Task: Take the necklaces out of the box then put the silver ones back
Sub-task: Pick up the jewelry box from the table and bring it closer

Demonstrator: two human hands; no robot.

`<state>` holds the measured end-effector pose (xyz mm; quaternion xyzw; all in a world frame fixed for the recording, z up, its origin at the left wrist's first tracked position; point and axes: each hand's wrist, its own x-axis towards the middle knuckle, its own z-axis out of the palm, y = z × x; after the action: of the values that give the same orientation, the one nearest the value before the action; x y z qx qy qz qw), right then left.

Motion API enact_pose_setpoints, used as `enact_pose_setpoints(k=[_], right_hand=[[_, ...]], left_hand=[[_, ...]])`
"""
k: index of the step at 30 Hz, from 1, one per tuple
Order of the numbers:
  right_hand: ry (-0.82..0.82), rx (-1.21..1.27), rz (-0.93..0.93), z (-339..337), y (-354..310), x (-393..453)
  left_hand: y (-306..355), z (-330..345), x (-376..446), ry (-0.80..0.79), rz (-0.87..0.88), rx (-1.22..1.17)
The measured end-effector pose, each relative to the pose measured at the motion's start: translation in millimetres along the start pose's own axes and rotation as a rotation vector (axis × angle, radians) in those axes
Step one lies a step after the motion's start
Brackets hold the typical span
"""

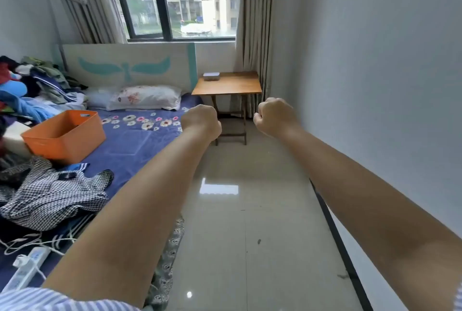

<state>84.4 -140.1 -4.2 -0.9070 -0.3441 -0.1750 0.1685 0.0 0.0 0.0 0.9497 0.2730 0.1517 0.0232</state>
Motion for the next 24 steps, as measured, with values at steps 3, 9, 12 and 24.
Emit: enact_pose_setpoints(k=[3, 9, 12, 24], right_hand=[[-0.030, 0.004, 0.006, 43, 9, 67], [-0.054, -0.001, 0.011, 128, 22, 210], [-0.083, 0.005, 0.036, 169, 38, 274], [-0.153, 0.001, 0.055, 324, 138, 573]], left_hand=[[-17, 26, 67, -0.005, -0.027, -0.002], [-55, 85, 219, -0.041, -0.013, 0.050], [-69, 116, 292, -0.096, -0.002, 0.078], [-73, 246, 618, -0.175, -0.003, 0.086]])
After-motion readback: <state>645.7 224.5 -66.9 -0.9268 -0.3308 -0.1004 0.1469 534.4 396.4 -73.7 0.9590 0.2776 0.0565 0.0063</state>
